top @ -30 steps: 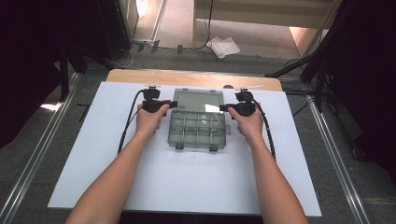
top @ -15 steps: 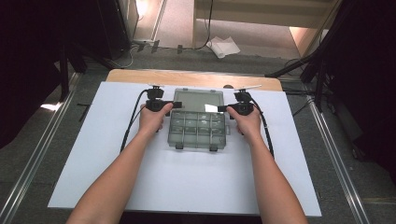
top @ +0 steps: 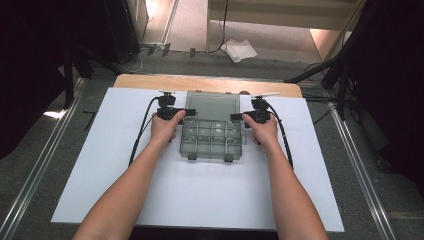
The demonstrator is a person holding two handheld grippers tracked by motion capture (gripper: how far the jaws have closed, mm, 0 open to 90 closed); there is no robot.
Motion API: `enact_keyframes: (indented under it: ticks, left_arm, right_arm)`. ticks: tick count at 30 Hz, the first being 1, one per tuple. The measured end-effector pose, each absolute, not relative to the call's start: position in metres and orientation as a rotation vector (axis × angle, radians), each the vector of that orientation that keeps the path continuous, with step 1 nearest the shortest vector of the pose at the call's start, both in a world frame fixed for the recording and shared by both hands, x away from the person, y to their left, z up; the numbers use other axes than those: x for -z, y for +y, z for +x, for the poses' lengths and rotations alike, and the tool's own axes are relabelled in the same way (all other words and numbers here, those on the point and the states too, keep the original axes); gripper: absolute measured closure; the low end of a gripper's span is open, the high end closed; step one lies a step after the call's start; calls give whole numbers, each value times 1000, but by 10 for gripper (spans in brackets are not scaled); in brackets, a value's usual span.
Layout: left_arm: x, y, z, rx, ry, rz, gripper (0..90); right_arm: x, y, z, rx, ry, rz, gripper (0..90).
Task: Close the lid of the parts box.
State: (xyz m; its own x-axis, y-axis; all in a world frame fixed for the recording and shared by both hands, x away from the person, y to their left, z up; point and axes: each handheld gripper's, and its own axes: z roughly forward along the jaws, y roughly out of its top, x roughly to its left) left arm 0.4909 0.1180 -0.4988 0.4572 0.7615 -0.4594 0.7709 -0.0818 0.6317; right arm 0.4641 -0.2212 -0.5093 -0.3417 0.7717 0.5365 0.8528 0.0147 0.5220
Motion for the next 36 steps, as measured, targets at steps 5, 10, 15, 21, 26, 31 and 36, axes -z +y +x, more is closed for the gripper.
enact_keyframes:
  ticks: [5,10,15,21,26,31,36]
  left_arm:
    - [489,121,486,-40,1257,1824,630]
    - [482,126,478,-81,1216,1790,722]
    - [483,132,472,-78,1189,1774,756]
    - [481,133,467,-104,1194,1777,771]
    - [479,131,465,-148,1232,1768,834]
    - [478,130,463,-177,1214,1783,840]
    - [478,130,463,-186,1198,1787,843]
  right_arm:
    - [499,-225,457,1280,-2237,-1734,712]
    - [495,-226,447,1350,-2328,-1719,790]
    - [495,-225,439,1380,-2358,-1760,841]
    - [494,-220,434,1397,-2371,-1794,848]
    - [494,-220,430,1394,-2366,-1804,849]
    - [494,-221,430,1398,-2374,-1792,844]
    - [488,-222,435,1394,-2396,-1783,770]
